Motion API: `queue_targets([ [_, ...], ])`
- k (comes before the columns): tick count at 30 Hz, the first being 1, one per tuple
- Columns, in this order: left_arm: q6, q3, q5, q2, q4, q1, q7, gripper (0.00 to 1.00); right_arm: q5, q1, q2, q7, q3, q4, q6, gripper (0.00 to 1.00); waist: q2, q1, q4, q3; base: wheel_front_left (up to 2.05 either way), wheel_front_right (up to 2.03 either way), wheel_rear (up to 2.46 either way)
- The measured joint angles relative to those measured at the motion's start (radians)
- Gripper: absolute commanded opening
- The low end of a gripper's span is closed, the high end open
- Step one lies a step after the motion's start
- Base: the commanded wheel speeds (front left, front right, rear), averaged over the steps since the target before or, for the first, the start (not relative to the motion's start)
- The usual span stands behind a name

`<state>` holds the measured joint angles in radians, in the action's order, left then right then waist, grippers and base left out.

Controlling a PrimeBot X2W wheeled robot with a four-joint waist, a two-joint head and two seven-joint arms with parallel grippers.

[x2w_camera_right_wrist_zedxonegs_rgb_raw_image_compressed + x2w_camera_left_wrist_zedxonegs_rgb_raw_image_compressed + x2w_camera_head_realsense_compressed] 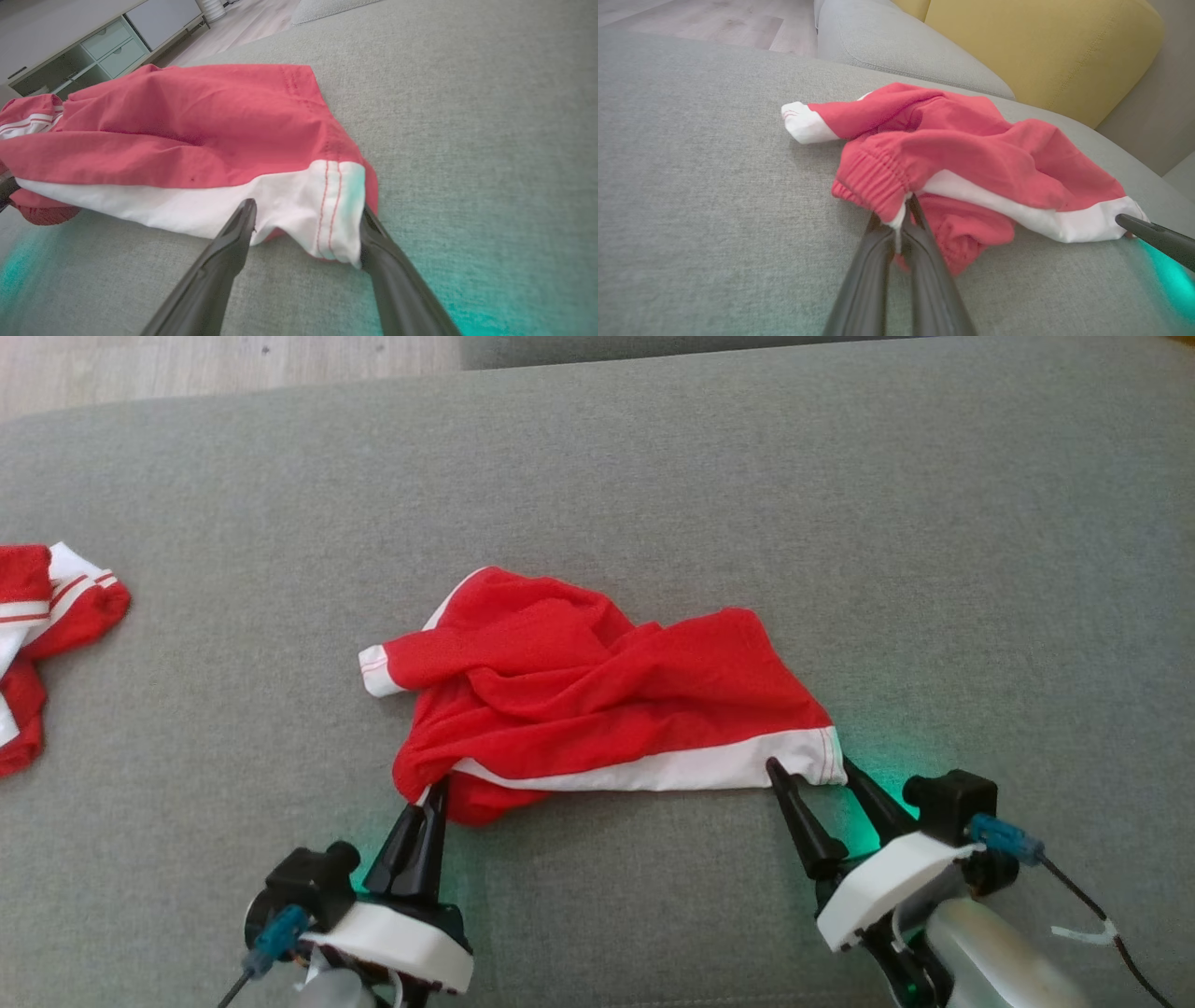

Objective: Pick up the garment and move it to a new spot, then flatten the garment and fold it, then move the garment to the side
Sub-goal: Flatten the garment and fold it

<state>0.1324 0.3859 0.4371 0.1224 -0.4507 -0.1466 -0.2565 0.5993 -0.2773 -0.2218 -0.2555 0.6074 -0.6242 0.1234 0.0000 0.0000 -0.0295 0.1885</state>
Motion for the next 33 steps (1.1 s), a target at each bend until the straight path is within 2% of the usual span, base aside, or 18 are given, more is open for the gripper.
queue_targets([
  [9,0.000,0.009,0.000,0.003,-0.003,0.000,0.000,0.00,0.049,-0.041,0.007,0.000,0.034,-0.019,0.000,1.00,0.0000,0.0000,0.016,0.000,0.00,0.00,0.00],
  [10,0.000,0.010,0.000,0.003,-0.003,0.000,0.000,0.00,0.050,-0.042,0.007,0.000,0.037,-0.022,0.000,0.91,0.0000,0.0000,0.017,0.002,0.00,0.00,0.00],
  [11,0.000,0.010,0.000,0.003,-0.003,0.000,0.000,0.00,0.050,-0.044,0.007,0.000,0.039,-0.033,0.000,0.38,0.0000,0.0000,0.018,0.003,0.00,0.00,0.00],
  [12,0.000,0.010,0.000,0.003,-0.004,0.000,0.000,0.00,0.050,-0.046,0.008,0.000,0.040,-0.042,0.000,0.00,0.0000,0.0000,0.019,0.003,0.00,0.00,0.00],
  [18,0.000,0.006,0.000,0.003,0.000,0.000,0.000,0.00,0.028,-0.064,0.010,0.000,0.016,-0.053,0.000,0.00,0.0000,0.0000,0.020,-0.005,0.00,0.00,0.00],
  [23,0.000,-0.005,0.000,0.013,0.050,-0.001,0.000,0.00,0.014,-0.060,0.010,0.000,-0.034,0.026,0.000,0.00,0.0000,0.0000,0.014,-0.037,0.00,0.00,0.00],
  [28,0.000,0.023,-0.025,0.107,0.137,-0.098,0.000,0.00,0.007,-0.070,0.008,0.000,-0.098,0.172,0.000,0.00,0.0000,0.0000,0.009,-0.086,0.00,0.00,0.00],
  [30,0.000,0.035,-0.024,0.153,0.173,-0.180,0.000,0.00,0.007,-0.096,0.004,0.000,-0.133,0.227,0.000,0.00,0.0000,-0.0001,0.009,-0.107,0.00,0.00,0.00],
  [31,0.000,0.052,-0.023,0.195,0.201,-0.273,0.000,0.00,0.007,-0.142,-0.004,0.000,-0.166,0.276,0.000,0.00,0.0000,-0.0001,0.009,-0.127,0.00,0.00,0.00],
  [33,0.000,0.067,0.005,0.233,0.221,-0.357,0.000,0.00,0.010,-0.197,-0.014,0.000,-0.192,0.316,0.000,0.00,0.0000,-0.0001,0.009,-0.144,0.00,0.00,0.00],
])
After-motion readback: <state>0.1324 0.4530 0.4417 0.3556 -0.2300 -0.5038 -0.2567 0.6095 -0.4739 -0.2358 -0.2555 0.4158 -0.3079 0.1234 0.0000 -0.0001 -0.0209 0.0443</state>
